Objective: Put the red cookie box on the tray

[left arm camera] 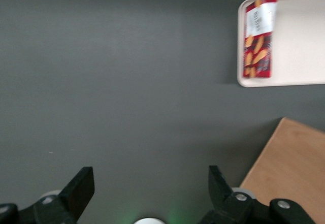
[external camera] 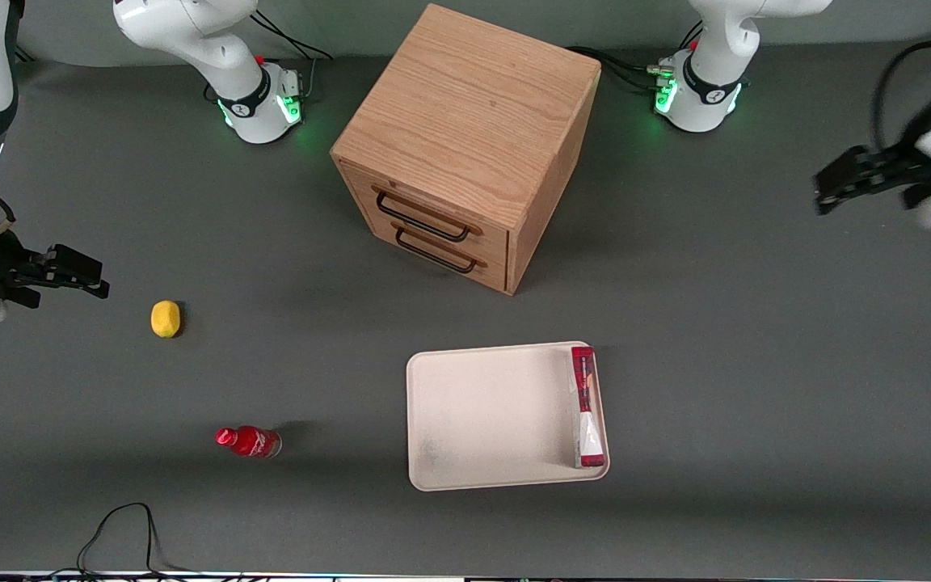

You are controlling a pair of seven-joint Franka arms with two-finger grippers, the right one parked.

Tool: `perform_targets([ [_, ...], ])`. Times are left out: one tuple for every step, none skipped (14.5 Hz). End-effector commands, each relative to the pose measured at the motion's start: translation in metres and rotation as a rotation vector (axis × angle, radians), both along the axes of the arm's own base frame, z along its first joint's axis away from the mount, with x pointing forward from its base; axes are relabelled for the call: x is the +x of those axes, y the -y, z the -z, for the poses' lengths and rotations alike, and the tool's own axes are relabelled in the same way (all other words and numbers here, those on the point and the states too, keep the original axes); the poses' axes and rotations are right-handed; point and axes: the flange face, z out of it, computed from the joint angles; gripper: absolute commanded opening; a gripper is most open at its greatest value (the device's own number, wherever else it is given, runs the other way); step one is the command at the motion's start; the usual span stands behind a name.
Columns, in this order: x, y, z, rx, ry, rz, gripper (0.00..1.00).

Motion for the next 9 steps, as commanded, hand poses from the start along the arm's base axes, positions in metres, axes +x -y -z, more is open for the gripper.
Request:
perform_targets([
  [-0.002,-0.038,0.011,-0.02,-0.003,0.053,1.0],
  [0.002,-0.043,0.014,-0.02,0.011,0.052,1.0],
  [0.007,-0.049,0.021,-0.018,0.019,0.041,1.0],
  [0.01,-0.05,0.028,-0.016,0.035,0.04,1.0],
  [0.011,-0.049,0.037,-0.01,0.06,0.043,1.0],
  [0.009,-0.048,0.042,-0.004,0.089,0.046,1.0],
  [0.009,-0.043,0.048,0.001,0.105,0.055,1.0],
  [0.008,-0.035,0.052,0.003,0.108,0.051,1.0],
  [0.008,-0.037,0.052,0.002,0.108,0.049,1.0],
])
